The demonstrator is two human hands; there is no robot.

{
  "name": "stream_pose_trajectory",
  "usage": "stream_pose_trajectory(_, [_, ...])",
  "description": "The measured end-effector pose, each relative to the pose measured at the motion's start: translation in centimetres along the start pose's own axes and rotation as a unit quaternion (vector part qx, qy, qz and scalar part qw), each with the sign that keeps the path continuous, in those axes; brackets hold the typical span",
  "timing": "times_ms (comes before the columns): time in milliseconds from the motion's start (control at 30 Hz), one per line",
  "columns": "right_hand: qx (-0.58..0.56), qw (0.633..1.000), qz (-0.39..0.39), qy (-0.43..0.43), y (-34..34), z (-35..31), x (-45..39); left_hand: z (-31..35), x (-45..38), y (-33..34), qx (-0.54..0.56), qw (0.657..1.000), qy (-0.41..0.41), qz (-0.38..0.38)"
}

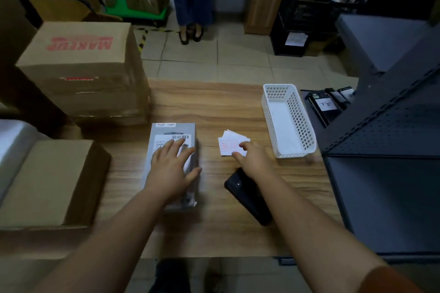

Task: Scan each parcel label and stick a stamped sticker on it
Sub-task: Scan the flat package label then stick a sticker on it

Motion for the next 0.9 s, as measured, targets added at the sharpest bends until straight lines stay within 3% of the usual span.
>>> stream_pose_trajectory(133, [0.000,0.999,0.009,0.038,0.6,-1.4,-3.9,-1.3,-1.8,0.6,-0.016,0.999,0.008,-0.030])
stream_pose_trajectory(267, [0.044,0.994,-0.029,0.097,1.5,-0.6,-6.2,-2.2,-1.8,1.8,-0.043,0.998,0.035,0.005])
stream_pose_trajectory(433, [-0.084,0.988,0.041,0.123,0.7,0.2,-7.8,-2.3,-1.8,2.3,-0.033,0.998,0.039,0.035])
stream_pose_trajectory(600, [-0.228,0.962,-0.025,0.148,-0.2,1.0,-7.2,-2.0,-1.7,2.2,-0.024,0.998,0.037,0.049])
stream_pose_trajectory(767, [-0.221,0.964,-0.057,0.138,-1.7,1.0,-6.0,-1.3,-1.9,1.5,-0.025,0.999,0.023,-0.007])
stream_pose_trajectory(900, [-0.300,0.944,-0.062,0.118,-4.4,-0.5,-3.5,-1.2,-1.6,-0.1,-0.019,0.996,0.012,-0.087])
Point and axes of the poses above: each hand's wrist, its own x-axis away from the middle knuckle, its own y-axis out of the palm, z = x × y, the point moved 3 cm from there along -x, towards the middle knuckle, and after that the axes turned 3 degrees about -z, right-handed, at the moved point
